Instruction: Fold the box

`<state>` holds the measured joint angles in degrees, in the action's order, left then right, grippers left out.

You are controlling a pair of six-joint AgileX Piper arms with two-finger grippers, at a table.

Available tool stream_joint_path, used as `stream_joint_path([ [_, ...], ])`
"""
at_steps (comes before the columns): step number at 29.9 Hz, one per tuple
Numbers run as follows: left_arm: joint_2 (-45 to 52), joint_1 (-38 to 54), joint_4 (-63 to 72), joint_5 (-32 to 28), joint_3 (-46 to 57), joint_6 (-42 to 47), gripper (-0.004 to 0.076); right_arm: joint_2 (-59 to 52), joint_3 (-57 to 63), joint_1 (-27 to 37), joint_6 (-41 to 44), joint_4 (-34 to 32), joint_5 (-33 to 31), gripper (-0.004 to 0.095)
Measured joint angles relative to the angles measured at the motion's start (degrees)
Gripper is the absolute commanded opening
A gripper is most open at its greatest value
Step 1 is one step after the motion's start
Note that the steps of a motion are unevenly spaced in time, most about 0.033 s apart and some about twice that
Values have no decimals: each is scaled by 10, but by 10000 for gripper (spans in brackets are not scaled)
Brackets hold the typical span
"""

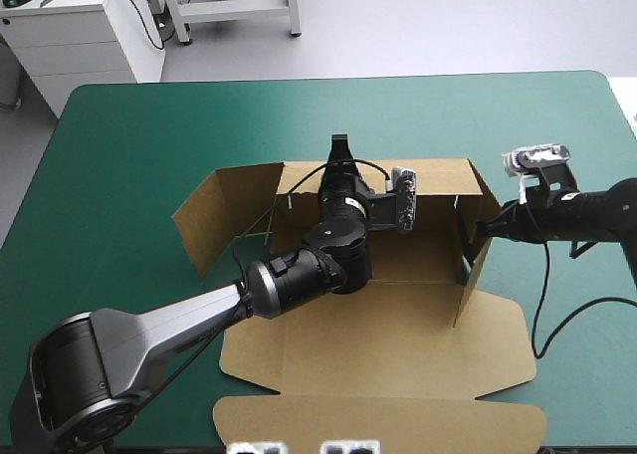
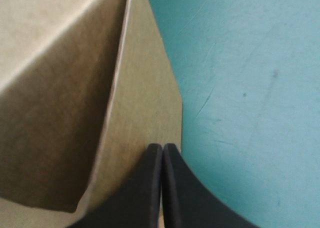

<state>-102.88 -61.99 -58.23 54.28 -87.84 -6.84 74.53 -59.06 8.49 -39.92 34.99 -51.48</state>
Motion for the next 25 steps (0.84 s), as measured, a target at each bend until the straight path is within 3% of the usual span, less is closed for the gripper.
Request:
stream_joint_path([
  [9,0,0,0,0,0,0,-8,-5,59,0,-150,118,14,1],
  [12,0,0,0,0,0,0,-8,-5,59,0,-155,103,15,97],
  [18,0,0,0,0,0,0,-8,-6,59,0,-147,52,-10,421],
  [22,0,0,0,0,0,0,-8,-6,59,0,-155,30,-26,514],
  [25,0,0,0,0,0,0,-8,-8,59,0,-157,28,-41,522],
])
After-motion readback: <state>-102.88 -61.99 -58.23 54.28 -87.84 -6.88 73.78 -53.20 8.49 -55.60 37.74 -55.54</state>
